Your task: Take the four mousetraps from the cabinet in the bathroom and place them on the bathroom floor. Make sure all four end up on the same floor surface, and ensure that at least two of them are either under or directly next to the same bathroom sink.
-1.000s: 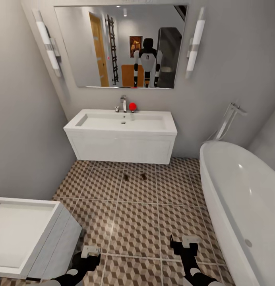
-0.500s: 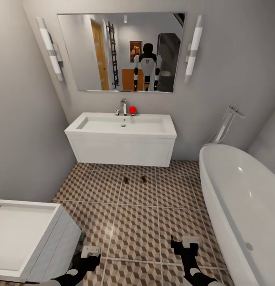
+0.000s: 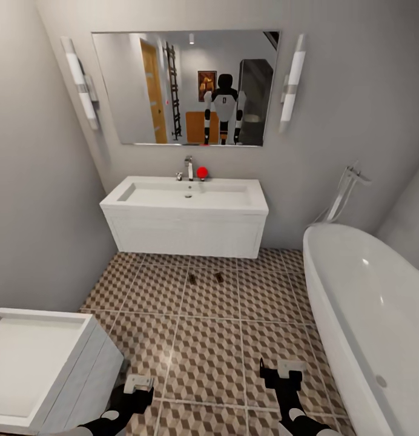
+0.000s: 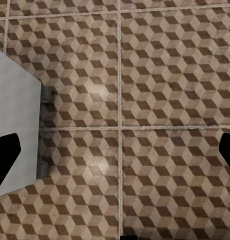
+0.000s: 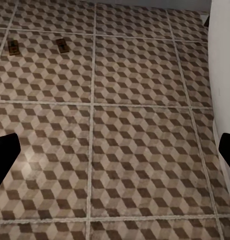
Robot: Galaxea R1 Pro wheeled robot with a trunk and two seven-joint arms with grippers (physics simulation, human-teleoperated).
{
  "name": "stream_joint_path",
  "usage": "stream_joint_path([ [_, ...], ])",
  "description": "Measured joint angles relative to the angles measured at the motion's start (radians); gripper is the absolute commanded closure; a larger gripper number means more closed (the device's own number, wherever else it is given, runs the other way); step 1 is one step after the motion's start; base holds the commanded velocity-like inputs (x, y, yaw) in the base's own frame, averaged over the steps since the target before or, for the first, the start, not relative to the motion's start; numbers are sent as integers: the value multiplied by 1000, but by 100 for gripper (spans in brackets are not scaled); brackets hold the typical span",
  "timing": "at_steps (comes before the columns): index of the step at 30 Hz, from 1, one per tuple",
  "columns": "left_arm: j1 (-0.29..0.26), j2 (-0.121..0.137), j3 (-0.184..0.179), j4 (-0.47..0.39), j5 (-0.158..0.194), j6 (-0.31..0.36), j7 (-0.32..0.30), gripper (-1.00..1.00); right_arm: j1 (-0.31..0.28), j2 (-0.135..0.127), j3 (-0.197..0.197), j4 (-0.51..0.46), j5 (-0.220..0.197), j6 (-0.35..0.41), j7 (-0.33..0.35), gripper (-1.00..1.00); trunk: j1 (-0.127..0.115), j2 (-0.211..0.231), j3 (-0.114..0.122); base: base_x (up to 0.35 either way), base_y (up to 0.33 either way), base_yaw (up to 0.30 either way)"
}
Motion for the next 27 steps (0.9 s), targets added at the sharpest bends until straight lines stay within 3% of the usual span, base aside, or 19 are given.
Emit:
stream_joint_path([
  [27,0,-2,0,0,0,0,0,-100,0,2,0,0,0,0,0,-100,0,0,44,0,0,0],
])
